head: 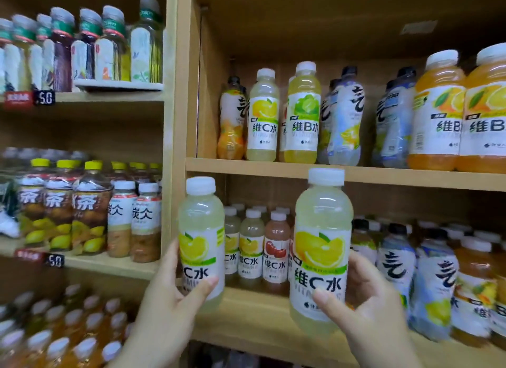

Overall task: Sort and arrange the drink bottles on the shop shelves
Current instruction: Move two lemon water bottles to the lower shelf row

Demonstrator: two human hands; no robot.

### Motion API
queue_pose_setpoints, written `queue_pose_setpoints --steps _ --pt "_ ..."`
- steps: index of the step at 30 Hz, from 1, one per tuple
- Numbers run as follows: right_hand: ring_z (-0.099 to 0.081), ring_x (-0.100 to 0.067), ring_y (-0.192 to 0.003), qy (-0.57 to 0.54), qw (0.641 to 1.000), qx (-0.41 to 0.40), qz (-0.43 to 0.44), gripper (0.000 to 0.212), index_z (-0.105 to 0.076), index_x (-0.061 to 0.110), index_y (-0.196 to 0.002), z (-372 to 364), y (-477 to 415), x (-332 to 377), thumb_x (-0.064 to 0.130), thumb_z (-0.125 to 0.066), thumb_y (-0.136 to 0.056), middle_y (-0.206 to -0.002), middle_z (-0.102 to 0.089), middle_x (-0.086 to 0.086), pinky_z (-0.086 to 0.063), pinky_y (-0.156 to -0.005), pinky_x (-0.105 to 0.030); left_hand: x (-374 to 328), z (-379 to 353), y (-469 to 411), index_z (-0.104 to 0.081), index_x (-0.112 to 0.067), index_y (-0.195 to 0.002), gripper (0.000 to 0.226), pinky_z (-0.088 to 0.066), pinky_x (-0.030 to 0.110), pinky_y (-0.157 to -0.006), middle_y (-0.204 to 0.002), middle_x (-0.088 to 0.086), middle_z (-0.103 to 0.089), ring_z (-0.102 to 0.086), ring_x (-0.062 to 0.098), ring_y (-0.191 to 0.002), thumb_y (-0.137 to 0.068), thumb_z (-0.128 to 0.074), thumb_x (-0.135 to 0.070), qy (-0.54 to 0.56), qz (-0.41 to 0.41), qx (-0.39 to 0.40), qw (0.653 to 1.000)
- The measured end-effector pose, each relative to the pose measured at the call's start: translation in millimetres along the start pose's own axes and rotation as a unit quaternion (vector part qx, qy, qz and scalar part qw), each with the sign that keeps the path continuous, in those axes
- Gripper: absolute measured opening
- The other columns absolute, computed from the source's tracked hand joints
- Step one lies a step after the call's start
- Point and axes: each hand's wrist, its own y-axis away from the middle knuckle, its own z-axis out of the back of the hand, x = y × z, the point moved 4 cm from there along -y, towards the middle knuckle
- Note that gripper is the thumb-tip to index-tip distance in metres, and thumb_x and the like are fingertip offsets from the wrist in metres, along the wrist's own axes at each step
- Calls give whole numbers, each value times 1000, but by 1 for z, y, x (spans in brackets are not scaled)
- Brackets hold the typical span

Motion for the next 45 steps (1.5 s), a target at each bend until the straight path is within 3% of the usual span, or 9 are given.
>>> queue_pose_setpoints --steps 3,6,12,18,23,29,33,39,45 --pt "-74 -14 -91 30 999 16 -37 64 -70 28 -112 -11 13 -30 41 -93 -54 -103 -78 6 -60 -73 -28 40 -14 3 -43 -35 -146 75 -46 19 -102 -128 -28 -64 -60 -2 -121 -87 -77 -7 -43 24 19 999" --pt "-72 -10 -98 38 996 26 -70 58 -66 27 -118 -23 22 -61 22 -94 -68 -107 -76 12 -59 -79 -30 71 -30 1 -38 -40 -145 74 -41 9 -99 -133 -25 -61 -56 -5 -124 -86 -75 -14 -68 40 34 996" --pt "-66 1 -105 62 990 44 -120 61 -59 34 -123 -38 33 -103 16 -90 -73 -113 -70 24 -50 -81 -11 107 -37 -3 -29 -41 -153 73 -48 32 -100 -134 -16 -61 -60 3 -119 -95 -68 -20 -115 100 20 988" --pt "-62 4 -110 75 982 48 -168 69 -52 31 -135 -52 32 -128 33 -88 -76 -121 -67 17 -54 -90 -21 108 -39 -1 -20 -28 -161 84 -42 29 -92 -139 1 -60 -59 23 -121 -93 -70 -23 -224 79 -2 971" --pt "-63 7 -109 70 976 93 -187 61 -54 28 -132 -52 18 -130 25 -85 -80 -121 -69 16 -54 -95 -23 117 -37 24 -15 -21 -162 87 -37 34 -111 -152 7 -47 -46 25 -139 -94 -68 -31 -246 86 -31 965" --pt "-62 5 -111 128 971 105 -170 53 -60 34 -129 -61 7 -135 32 -83 -82 -121 -68 20 -51 -98 -25 115 -38 60 -46 -10 -149 57 -39 43 -113 -149 7 -40 -44 27 -138 -99 -53 -35 -297 -58 -31 953" --pt "-57 -7 -120 164 969 89 -163 72 -59 34 -136 -82 -3 -141 60 -77 -72 -131 -63 12 -48 -105 -36 121 -40 59 -60 -10 -140 47 -49 56 -105 -160 13 -30 -49 37 -137 -94 -66 -21 -323 -49 -3 945" --pt "-62 9 -99 143 965 98 -197 52 -63 24 -130 -101 -14 -154 33 -82 -83 -115 -70 15 -50 -83 -10 121 -45 54 -52 -16 -148 63 -43 47 -108 -168 10 -19 -41 33 -143 -96 -43 -50 -384 -30 38 922" --pt "-62 7 -95 140 966 95 -195 46 -64 26 -129 -111 -20 -157 34 -79 -86 -114 -70 12 -45 -75 -6 125 -51 38 -29 -24 -160 67 -36 40 -115 -171 3 3 -27 27 -151 -101 -48 -50 -405 18 107 908"
